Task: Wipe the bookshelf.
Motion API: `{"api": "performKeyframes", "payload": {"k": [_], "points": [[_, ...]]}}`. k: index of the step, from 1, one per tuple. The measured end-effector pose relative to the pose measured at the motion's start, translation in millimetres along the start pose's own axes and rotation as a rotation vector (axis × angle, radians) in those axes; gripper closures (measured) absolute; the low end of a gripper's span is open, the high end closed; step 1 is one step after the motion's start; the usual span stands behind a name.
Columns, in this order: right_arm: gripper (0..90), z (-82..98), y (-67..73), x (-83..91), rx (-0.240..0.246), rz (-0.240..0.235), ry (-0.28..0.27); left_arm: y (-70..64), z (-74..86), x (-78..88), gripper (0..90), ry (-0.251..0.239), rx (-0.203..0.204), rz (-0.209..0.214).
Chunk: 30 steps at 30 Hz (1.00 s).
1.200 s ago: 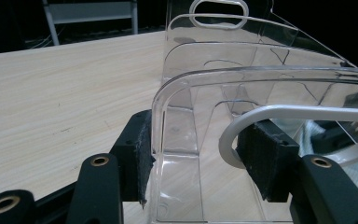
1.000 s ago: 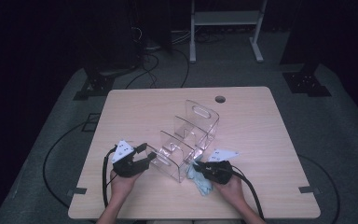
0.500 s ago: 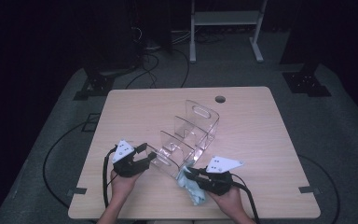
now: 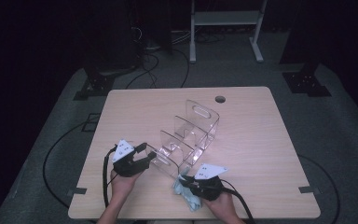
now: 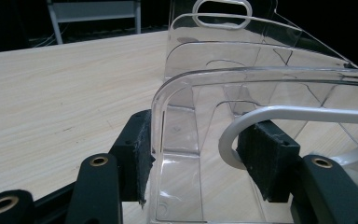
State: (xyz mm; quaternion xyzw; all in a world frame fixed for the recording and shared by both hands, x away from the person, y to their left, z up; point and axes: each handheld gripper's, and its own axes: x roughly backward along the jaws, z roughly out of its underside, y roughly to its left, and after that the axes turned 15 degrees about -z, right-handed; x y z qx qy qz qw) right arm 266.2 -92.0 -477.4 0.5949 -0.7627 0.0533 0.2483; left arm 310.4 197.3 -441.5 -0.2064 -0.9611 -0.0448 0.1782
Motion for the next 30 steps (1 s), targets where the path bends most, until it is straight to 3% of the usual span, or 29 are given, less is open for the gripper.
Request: {"api": "performKeyframes", "payload": {"k": [4,7,9,14,16,19,20,24,30], "points": [[80.5,-0.7,1.2,0.1,0.0,0.003,-0.01,-0.2,-0.2,-0.2,45.1,0.001,-0.002,-0.003],[80.5,9.6,-5.2,-9.6,-0.028,-0.001,0.046,-0.1,-0.1,-0.3,45.1,-0.001,0.001,-0.002],[80.5,11.9,-6.7,-10.2,-0.053,-0.011,0.04,0.0,-0.1,-0.4,45.2,-0.001,0.001,-0.001],[80.4,-0.5,0.1,0.7,-0.015,-0.005,-0.013,0.1,0.0,-0.6,45.2,-0.002,0.002,0.001],[80.4,1.5,0.2,-1.5,-0.008,0.001,-0.005,0.1,0.0,-0.7,45.3,-0.002,0.002,0.001],[80.4,11.2,-5.1,-9.9,-0.033,-0.003,0.049,0.5,-0.2,-0.3,45.3,0.0,0.0,0.003],[80.4,11.8,-5.3,-9.5,-0.046,-0.009,0.039,0.7,-0.1,-0.2,45.3,0.0,0.0,0.006],[80.4,4.9,-1.3,2.6,-0.05,-0.035,-0.001,0.8,-0.1,-0.6,45.4,-0.001,0.0,0.008],[80.5,-2.7,2.7,29.2,-0.046,-0.023,-0.048,0.2,0.0,-0.6,45.4,-0.002,0.0,0.004]]}}
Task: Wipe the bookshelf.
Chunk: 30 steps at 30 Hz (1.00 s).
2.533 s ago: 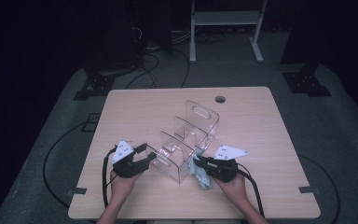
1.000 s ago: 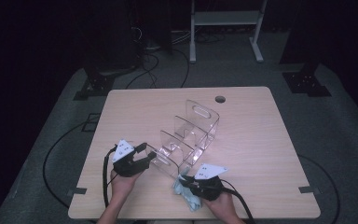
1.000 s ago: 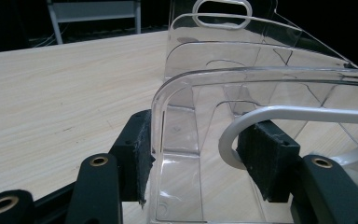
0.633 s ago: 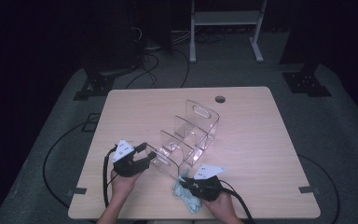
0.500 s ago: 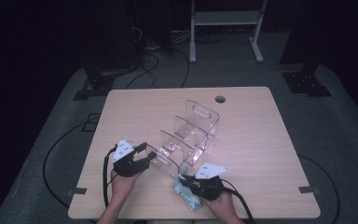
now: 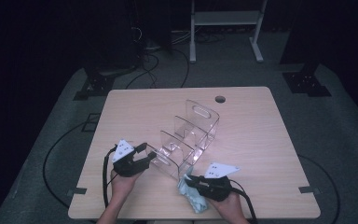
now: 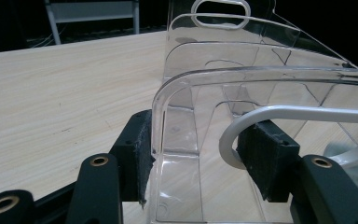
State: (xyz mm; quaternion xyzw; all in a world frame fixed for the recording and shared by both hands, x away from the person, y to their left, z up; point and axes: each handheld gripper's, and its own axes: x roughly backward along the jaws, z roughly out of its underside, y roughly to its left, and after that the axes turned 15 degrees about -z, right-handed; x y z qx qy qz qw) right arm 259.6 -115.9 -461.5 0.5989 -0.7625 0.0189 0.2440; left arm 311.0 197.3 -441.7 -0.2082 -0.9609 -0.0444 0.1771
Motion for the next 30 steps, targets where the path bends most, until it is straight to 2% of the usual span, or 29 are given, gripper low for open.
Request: {"api": "performKeyframes", "payload": {"k": [5,9,12,14,16,19,21,24,30], "points": [[80.4,-11.0,-11.4,20.9,-0.007,0.055,-0.066,-0.4,0.1,-0.1,45.5,0.0,0.001,-0.002],[80.5,-20.6,-26.1,34.6,-0.006,0.121,-0.105,0.0,0.4,-0.6,45.4,-0.003,0.002,0.001],[80.4,-25.8,-39.7,39.7,-0.005,0.174,-0.108,-1.5,0.1,-1.1,45.4,-0.003,-0.001,0.013],[80.4,-28.5,-48.3,39.5,-0.026,0.176,-0.108,-2.7,-0.2,-1.4,45.6,-0.001,-0.004,0.019],[80.4,-30.6,-52.7,35.7,-0.023,0.169,-0.099,-3.6,-0.4,-1.8,45.6,-0.003,-0.003,0.019],[80.4,-30.9,-46.4,29.8,-0.007,0.147,-0.1,-2.4,-0.3,-1.9,45.6,-0.001,0.002,0.019],[80.4,-29.3,-40.5,26.4,0.007,0.105,-0.096,-2.7,-0.3,-2.1,45.6,-0.003,-0.001,0.015],[80.4,-29.2,-38.5,25.7,0.028,0.1,-0.073,-2.2,-0.4,-1.5,45.6,-0.001,-0.003,0.018],[80.4,-29.3,-57.3,32.2,-0.003,0.171,-0.078,-2.3,-0.5,-2.1,45.6,-0.003,-0.005,0.019]]}}
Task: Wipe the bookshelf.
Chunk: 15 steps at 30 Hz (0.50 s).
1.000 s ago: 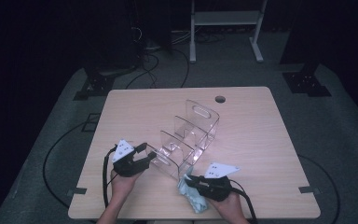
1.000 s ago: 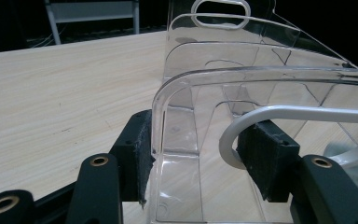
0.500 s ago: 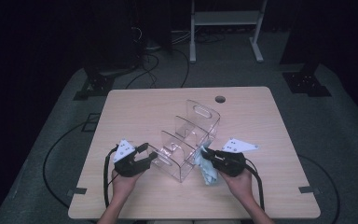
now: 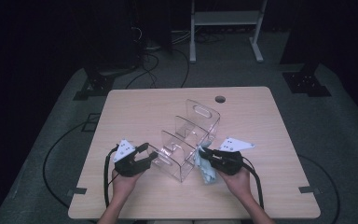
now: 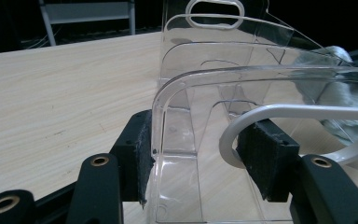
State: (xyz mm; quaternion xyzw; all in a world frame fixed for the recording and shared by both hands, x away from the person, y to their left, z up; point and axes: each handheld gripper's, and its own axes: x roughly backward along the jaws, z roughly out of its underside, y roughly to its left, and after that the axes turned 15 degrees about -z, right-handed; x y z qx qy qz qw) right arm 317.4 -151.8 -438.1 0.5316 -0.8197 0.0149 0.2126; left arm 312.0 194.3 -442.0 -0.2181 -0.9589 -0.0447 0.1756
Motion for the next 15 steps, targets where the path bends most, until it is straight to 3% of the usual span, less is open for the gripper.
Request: {"api": "performKeyframes", "payload": {"k": [3,8,11,15], "points": [[80.3,0.4,2.6,-2.0,0.002,0.001,-0.009,0.0,0.1,-0.4,45.6,-0.002,0.004,-0.001],[80.3,1.7,14.4,-4.2,0.051,-0.053,0.01,0.9,-0.3,0.1,45.8,0.002,-0.003,0.002],[80.4,1.1,6.7,-2.2,0.037,-0.034,0.012,0.9,-0.3,0.3,45.9,0.002,-0.003,0.003],[80.4,0.4,-13.1,2.0,-0.001,0.03,-0.004,1.2,-0.3,0.0,45.9,0.002,-0.003,0.007]]}}
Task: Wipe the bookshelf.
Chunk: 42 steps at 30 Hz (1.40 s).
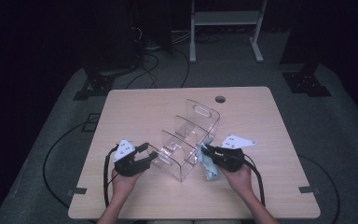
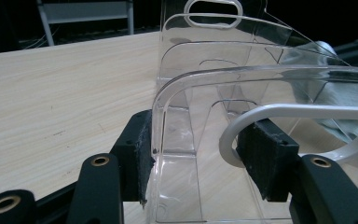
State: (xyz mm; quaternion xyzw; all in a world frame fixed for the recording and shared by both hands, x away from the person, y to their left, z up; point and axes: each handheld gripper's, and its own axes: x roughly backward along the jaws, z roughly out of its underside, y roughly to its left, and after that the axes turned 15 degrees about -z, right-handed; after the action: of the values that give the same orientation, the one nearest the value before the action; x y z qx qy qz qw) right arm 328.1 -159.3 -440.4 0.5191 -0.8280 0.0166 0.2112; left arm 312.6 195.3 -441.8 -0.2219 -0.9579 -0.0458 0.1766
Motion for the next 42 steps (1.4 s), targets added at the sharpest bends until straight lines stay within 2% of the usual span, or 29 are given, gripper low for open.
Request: {"api": "performKeyframes", "payload": {"k": [2,4,6,9,12,14,15,18,20,22,24,26,29,32,35,37,39,42], "points": [[80.3,0.7,-2.1,-0.2,-0.019,-0.006,-0.009,0.1,0.1,-0.2,45.9,0.0,0.003,0.001],[80.3,0.9,5.4,-2.9,0.0,-0.016,-0.006,0.4,0.1,-0.4,45.9,-0.001,0.009,0.0],[80.3,1.4,14.1,-4.5,0.002,-0.049,-0.006,1.2,0.0,-0.7,45.9,-0.001,0.011,-0.001],[80.3,2.2,19.5,-6.2,0.015,-0.085,0.005,1.6,0.1,0.0,45.9,0.0,0.002,0.0],[80.4,0.3,14.1,-4.0,0.018,-0.07,0.022,1.5,-0.1,0.2,46.0,0.0,0.001,0.001],[80.3,-0.4,4.9,-1.7,0.012,-0.026,0.017,0.9,0.2,0.4,46.0,0.0,0.004,0.002],[80.3,0.0,-0.7,-1.0,-0.006,-0.005,0.008,0.9,0.3,0.6,46.0,0.0,0.004,0.001],[80.3,1.1,-12.0,-0.9,-0.027,0.021,0.008,1.4,0.1,0.1,46.0,0.0,0.004,0.004],[80.3,1.5,-9.8,-2.2,-0.03,0.013,0.006,1.6,0.1,0.1,45.9,0.0,0.004,0.004],[80.2,1.8,-1.1,-3.9,-0.024,-0.009,0.004,1.8,0.4,0.3,46.0,-0.002,0.006,0.0],[80.1,1.6,7.0,-5.4,-0.006,-0.029,0.013,1.7,0.5,0.4,46.0,-0.004,0.005,-0.001],[80.2,0.7,8.6,-4.9,0.012,-0.03,0.028,1.6,0.4,0.7,46.0,-0.004,0.0,0.001],[80.3,-0.6,-2.8,-2.6,-0.004,-0.012,0.024,1.7,0.4,0.8,46.0,-0.002,0.002,0.002],[80.2,-3.2,-20.5,0.8,-0.054,0.013,0.0,2.1,0.5,0.6,46.0,-0.003,0.004,0.005],[80.2,-4.9,-32.6,2.9,-0.078,0.042,-0.013,2.1,0.5,0.7,46.0,-0.003,0.004,0.006],[80.2,-4.3,-32.1,2.0,-0.083,0.041,-0.017,2.0,0.5,0.6,46.0,-0.003,0.004,0.006],[80.1,-3.6,-24.7,-0.8,-0.052,0.044,-0.002,2.5,0.5,0.2,46.0,-0.005,0.006,0.007],[80.1,-1.8,-12.6,-3.5,-0.036,0.007,0.012,2.2,0.4,0.4,46.0,-0.003,0.004,0.006]]}}
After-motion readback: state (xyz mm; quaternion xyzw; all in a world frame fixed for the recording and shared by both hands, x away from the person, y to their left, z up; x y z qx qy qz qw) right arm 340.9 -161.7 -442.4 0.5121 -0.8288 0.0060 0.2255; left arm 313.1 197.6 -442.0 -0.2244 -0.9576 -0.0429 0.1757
